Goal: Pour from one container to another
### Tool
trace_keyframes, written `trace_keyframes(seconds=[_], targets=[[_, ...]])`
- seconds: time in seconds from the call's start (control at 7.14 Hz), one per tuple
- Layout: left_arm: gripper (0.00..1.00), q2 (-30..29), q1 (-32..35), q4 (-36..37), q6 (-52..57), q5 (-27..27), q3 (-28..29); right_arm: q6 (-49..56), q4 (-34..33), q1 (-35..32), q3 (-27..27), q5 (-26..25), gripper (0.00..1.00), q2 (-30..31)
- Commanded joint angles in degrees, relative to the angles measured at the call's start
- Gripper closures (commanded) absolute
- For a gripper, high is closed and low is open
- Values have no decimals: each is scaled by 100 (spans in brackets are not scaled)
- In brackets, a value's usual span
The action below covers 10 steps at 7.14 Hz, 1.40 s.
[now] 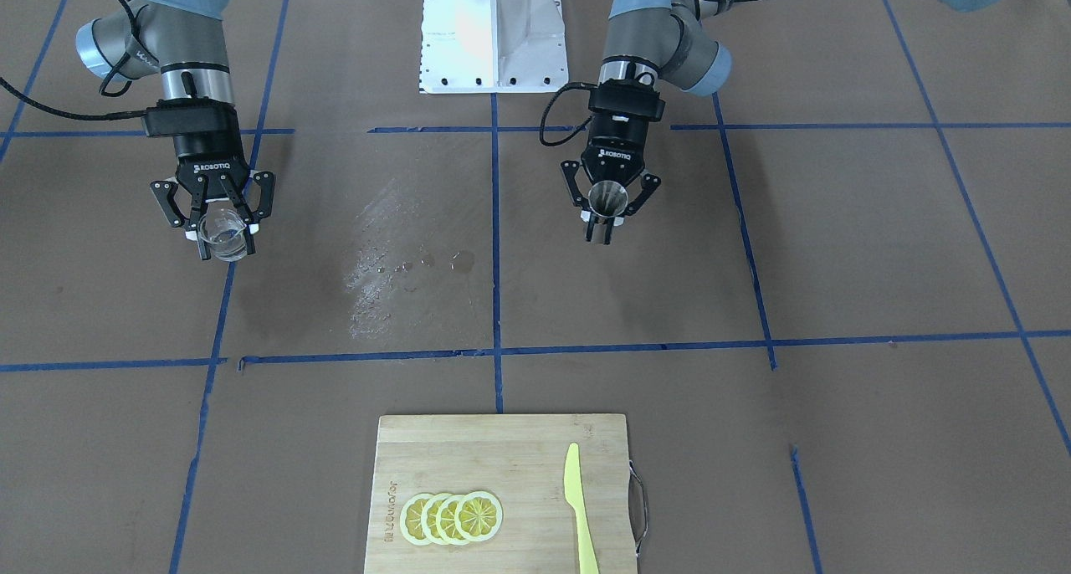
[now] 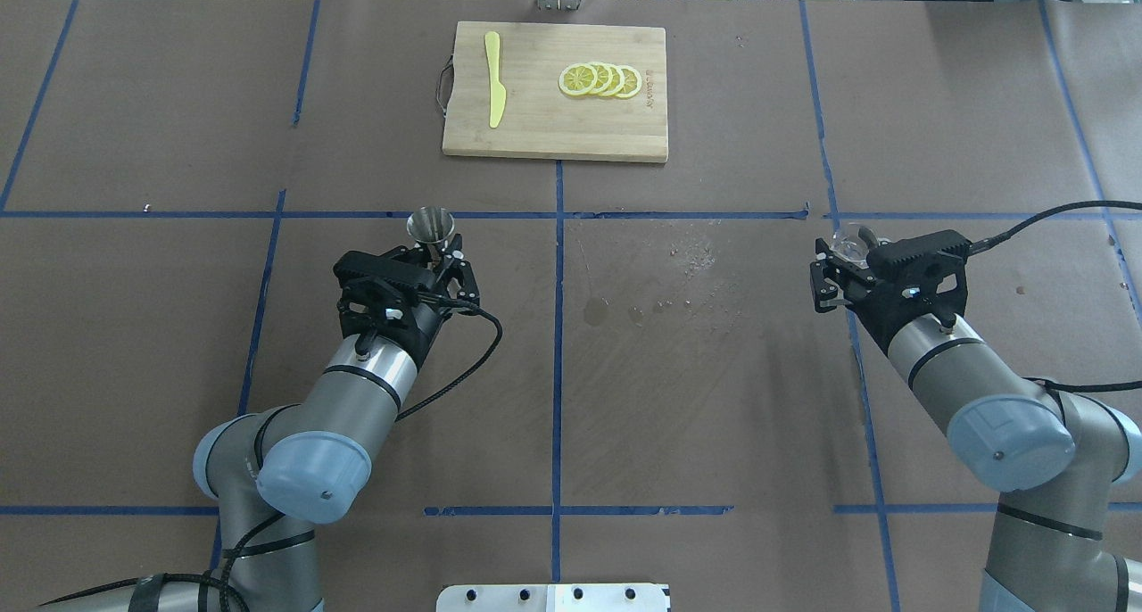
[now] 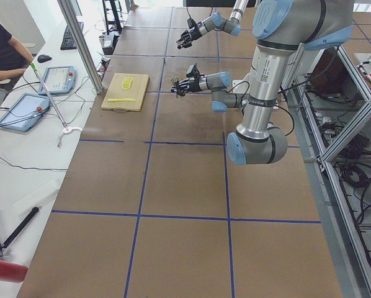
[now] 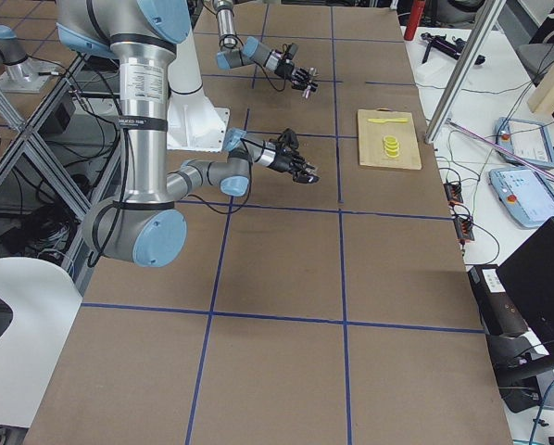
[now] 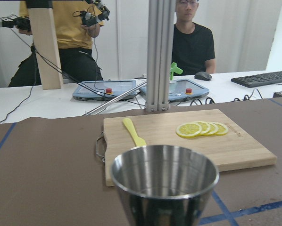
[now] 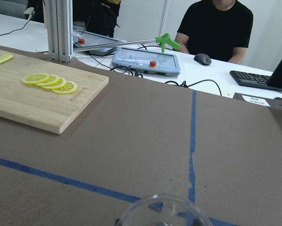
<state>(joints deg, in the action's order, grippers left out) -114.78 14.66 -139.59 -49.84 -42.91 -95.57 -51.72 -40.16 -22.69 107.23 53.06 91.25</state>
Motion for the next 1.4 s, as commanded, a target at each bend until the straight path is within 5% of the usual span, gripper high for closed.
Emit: trace_keyframes(seconds=[0.0, 0.7, 1.26], targets=[[100, -455, -16, 10, 334, -610, -14, 755, 17, -236, 9, 398, 100, -186], [100, -1001, -7, -174, 1564, -1939, 29, 1663, -88, -271, 262, 793, 100, -749], [100, -1301, 55, -288, 1539, -2378, 539, 2189, -1519, -254, 1055, 794, 100, -1011]])
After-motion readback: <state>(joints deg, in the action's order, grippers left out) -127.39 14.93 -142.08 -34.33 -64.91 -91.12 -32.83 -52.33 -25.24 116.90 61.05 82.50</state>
